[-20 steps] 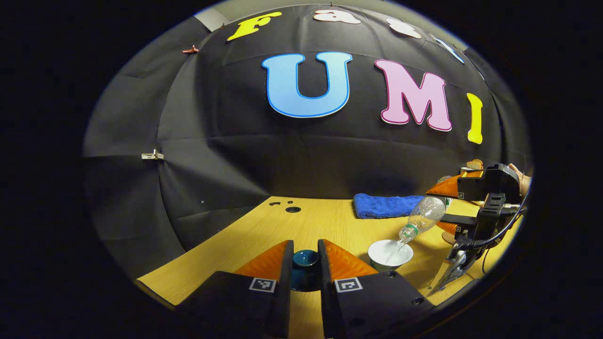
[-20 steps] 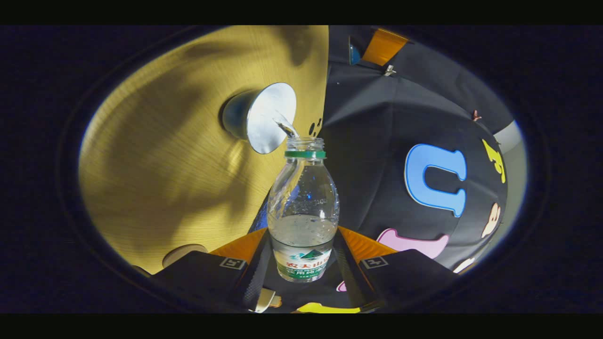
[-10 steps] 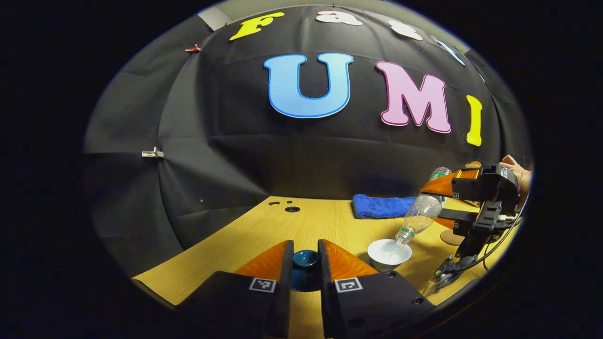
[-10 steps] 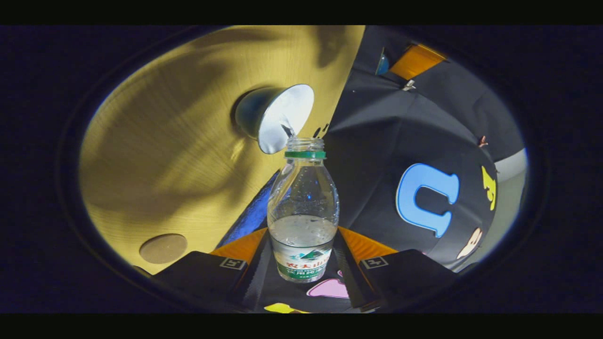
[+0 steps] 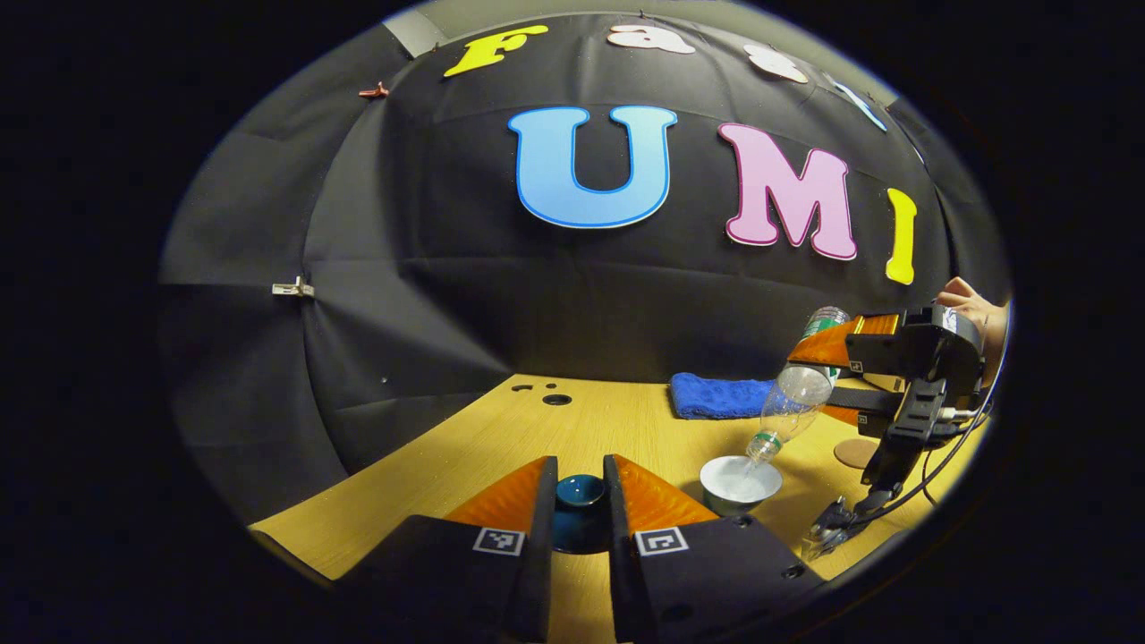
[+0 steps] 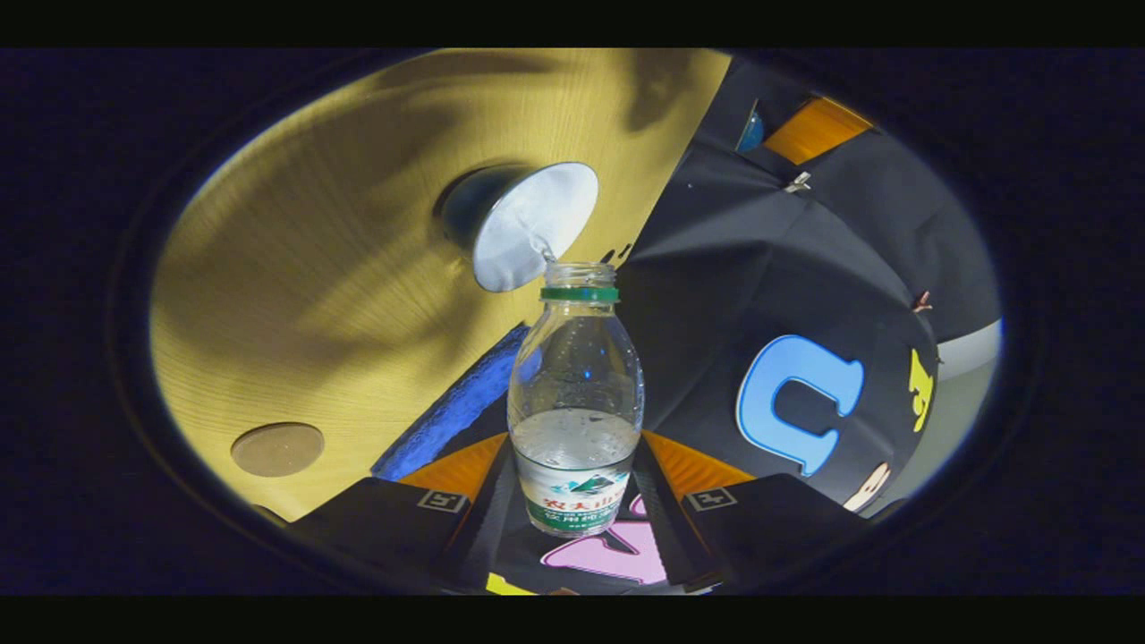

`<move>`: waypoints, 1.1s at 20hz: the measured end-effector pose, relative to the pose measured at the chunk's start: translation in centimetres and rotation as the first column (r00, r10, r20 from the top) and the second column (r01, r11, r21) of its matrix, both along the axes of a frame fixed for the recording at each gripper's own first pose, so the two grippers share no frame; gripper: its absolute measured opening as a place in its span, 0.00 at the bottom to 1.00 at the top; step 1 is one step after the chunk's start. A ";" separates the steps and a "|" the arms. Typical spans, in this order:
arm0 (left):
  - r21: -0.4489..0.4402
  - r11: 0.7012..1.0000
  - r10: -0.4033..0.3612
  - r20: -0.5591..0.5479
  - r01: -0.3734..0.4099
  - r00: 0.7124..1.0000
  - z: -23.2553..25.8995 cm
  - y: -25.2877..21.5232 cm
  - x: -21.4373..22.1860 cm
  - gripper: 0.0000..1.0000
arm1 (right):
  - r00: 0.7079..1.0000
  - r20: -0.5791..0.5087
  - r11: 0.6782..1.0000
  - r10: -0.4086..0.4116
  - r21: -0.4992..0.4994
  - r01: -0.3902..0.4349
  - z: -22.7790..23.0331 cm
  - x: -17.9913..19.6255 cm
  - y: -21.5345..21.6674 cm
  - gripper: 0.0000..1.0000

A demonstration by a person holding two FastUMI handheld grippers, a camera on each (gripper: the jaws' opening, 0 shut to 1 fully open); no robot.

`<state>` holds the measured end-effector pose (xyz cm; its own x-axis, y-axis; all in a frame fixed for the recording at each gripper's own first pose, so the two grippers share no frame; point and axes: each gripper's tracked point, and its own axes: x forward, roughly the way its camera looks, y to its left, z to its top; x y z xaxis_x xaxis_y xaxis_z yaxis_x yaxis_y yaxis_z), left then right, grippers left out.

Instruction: Open the teacup lid with one hand, grasp the water bottle and pour water into the teacup with the other hand; after pouring, place the water bottle on the coaster and then close the teacup lid.

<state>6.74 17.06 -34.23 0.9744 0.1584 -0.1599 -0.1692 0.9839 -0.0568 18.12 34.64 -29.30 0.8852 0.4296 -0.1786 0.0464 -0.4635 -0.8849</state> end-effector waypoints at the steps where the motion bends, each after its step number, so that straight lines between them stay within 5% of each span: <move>1: -0.004 1.000 0.002 0.001 -0.002 1.000 -0.1 0.1 -0.1 0.31 | 1.000 0.002 1.000 0.005 -0.009 -0.005 0.0 0.0 0.1 0.73; 7: -0.002 1.000 0.002 0.004 -0.002 1.000 0.0 0.1 -0.4 0.30 | 1.000 -0.011 1.000 0.001 -0.005 -0.001 0.2 0.3 -0.1 0.73; 14: 0.004 1.000 0.018 0.002 -0.018 1.000 0.1 0.2 -0.6 0.30 | 0.977 -0.181 0.947 -0.111 0.279 0.159 -1.3 0.0 -1.5 0.74; 18: 0.017 1.000 0.017 -0.002 -0.017 1.000 0.4 -0.3 -0.2 0.30 | 0.922 -0.362 0.820 -0.133 0.483 0.308 -2.3 -0.7 -1.9 0.74; 22: 0.021 1.000 0.014 -0.012 -0.013 1.000 0.4 -1.0 0.3 0.31 | 0.841 -0.538 0.586 -0.056 0.664 0.464 -2.0 -1.8 -1.1 0.74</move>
